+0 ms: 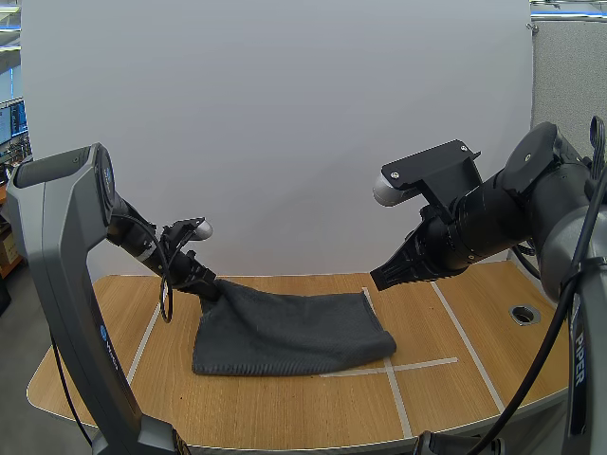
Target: Fold the towel
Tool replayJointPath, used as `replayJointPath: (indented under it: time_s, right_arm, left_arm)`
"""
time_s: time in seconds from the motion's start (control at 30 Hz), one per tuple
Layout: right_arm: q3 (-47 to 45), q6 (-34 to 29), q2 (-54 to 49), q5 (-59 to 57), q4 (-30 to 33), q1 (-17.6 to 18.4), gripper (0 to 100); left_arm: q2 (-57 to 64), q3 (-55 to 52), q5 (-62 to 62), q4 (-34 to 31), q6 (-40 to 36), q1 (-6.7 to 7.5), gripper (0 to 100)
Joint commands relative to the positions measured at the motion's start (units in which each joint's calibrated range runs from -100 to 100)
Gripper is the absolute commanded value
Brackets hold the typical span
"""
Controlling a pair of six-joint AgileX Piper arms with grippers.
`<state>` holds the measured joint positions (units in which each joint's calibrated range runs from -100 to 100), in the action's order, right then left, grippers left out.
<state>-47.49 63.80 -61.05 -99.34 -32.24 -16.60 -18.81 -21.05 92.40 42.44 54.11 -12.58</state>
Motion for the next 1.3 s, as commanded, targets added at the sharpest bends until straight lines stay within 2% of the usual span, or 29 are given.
replayJointPath:
  time_s: [0.0,0.13,0.2,0.23,0.37,0.57,0.8,1.0,1.07,1.13,1.2,1.27]
  right_arm:
    - [0.4,-0.1,-0.5,-0.7,0.0,-0.3,0]
    - [0.4,-0.1,-0.5,-0.7,0.0,-0.3,0]
    - [0.4,-0.1,-0.5,-0.7,0.0,-0.3,0]
    - [0.4,-0.1,-0.5,-0.7,0.0,-0.3,0]
    - [0.4,-0.1,-0.5,-0.7,-0.6,-0.3,0]
    - [0.2,0.7,1.3,-0.7,-5.1,-0.3,0]
    - [0.2,4.4,13.4,-0.7,-11.0,-0.3,0]
    - [0.2,12.6,27.0,-0.7,-16.5,-0.3,0]
    - [0.2,15.1,31.7,-0.7,-18.1,-0.3,0]
    - [0.3,17.6,35.9,-0.7,-19.5,-0.2,0]
    - [0.3,19.5,40.2,2.1,-19.9,0.6,0]
    - [0.3,20.9,43.7,5.8,-19.9,1.8,0]
  left_arm:
    - [-2.9,2.8,4.8,0.5,-2.7,0.18,18]
    - [-2.9,2.8,4.8,-0.1,-3.0,0.18,77]
    - [-2.9,2.8,4.8,-0.3,-3.0,0.18,96]
    - [-2.9,2.8,4.8,-0.3,-3.2,0.18,99]
    - [-1.7,2.8,4.8,-0.4,-3.3,0.09,98]
    - [4.5,2.8,7.6,-1.0,-3.5,0.09,98]
    - [13.3,2.8,7.6,-1.4,-4.2,0.01,98]
    - [17.5,1.5,7.6,-2.7,-6.2,0.01,97]
    - [17.5,-0.6,7.6,-3.0,-6.4,0.01,89]
    - [17.5,-3.8,7.6,-2.5,-5.7,0.01,75]
    - [17.4,-7.0,7.6,-1.5,-5.1,0.01,58]
    - [17.4,-9.7,7.6,-0.4,-4.4,0.01,36]
